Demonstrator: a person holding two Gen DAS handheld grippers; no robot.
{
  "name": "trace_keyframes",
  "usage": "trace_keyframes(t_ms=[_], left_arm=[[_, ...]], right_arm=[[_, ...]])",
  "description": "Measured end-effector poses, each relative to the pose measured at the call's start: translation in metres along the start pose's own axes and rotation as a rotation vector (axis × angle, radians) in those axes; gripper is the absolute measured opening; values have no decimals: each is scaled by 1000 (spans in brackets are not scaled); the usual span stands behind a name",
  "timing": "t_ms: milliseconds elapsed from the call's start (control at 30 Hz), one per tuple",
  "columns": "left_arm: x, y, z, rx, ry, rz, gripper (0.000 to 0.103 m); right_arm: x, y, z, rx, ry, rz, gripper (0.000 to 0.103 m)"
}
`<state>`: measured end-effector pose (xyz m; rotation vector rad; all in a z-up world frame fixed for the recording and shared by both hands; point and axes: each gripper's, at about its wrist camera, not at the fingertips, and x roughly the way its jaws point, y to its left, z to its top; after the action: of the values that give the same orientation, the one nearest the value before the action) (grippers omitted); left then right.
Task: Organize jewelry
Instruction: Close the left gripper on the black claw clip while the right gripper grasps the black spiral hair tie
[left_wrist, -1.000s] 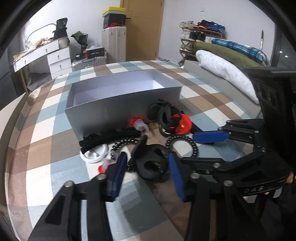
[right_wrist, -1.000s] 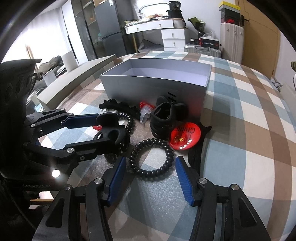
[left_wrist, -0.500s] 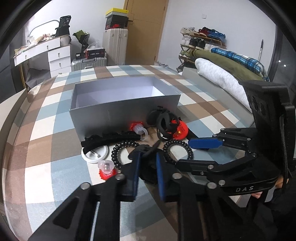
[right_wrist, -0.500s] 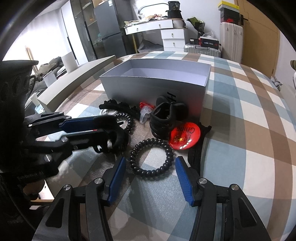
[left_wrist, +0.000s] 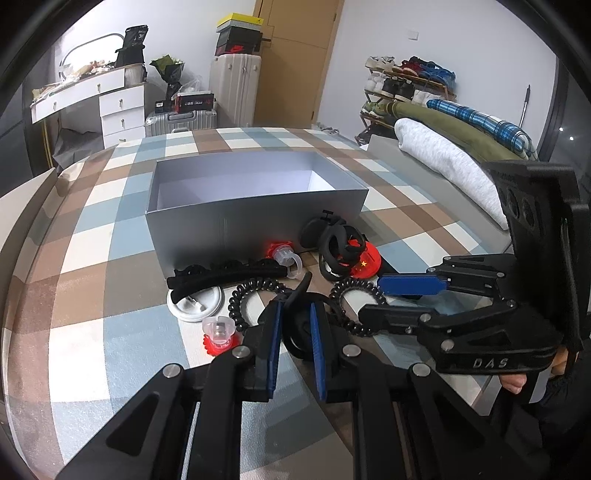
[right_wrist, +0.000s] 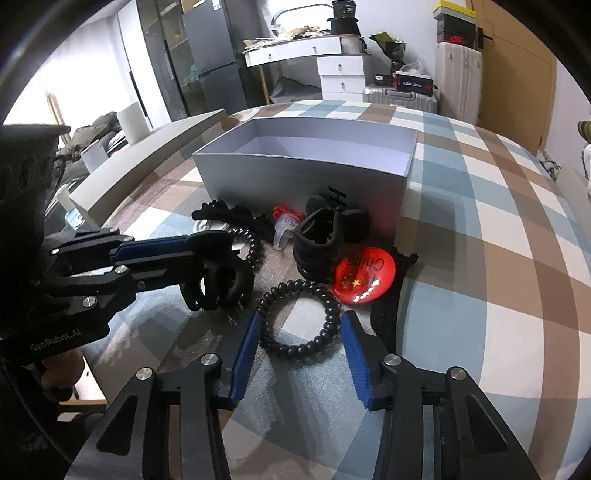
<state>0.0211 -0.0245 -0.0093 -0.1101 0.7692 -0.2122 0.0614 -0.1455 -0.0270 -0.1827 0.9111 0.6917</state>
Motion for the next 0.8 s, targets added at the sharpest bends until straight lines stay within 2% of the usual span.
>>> trace_keyframes(t_ms=[100, 267, 400, 500, 533, 600, 667, 733, 800], left_arm=[[-1, 1, 0, -1, 0, 0, 10], [-2, 2, 1, -4, -4, -7, 10], [-5, 4, 1, -11, -9, -16, 10], [-5, 5, 2, -16, -12, -17, 11], [-6, 5, 2, -14, -12, -17, 13], [-7, 4, 3, -13, -17, -13, 20], [-8, 4, 3, -16, -22, -11, 41], [-9, 4, 4, -18, -29, -10, 52], [-8, 4, 4, -14, -27, -4, 55]], right_arm=[[-2, -4, 2, 20, -7, 11, 40], [6, -7, 6, 33, 14, -24, 30], [10, -3, 7, 17, 13, -55, 27], [10, -1, 7, 4, 10, -92, 19], [11, -1, 7, -4, 9, -108, 11], [10, 0, 5, -20, 5, -129, 9], [9, 2, 3, -39, 0, -133, 9], [5, 2, 1, -35, -24, -122, 8], [-3, 1, -1, -31, -57, -102, 8]])
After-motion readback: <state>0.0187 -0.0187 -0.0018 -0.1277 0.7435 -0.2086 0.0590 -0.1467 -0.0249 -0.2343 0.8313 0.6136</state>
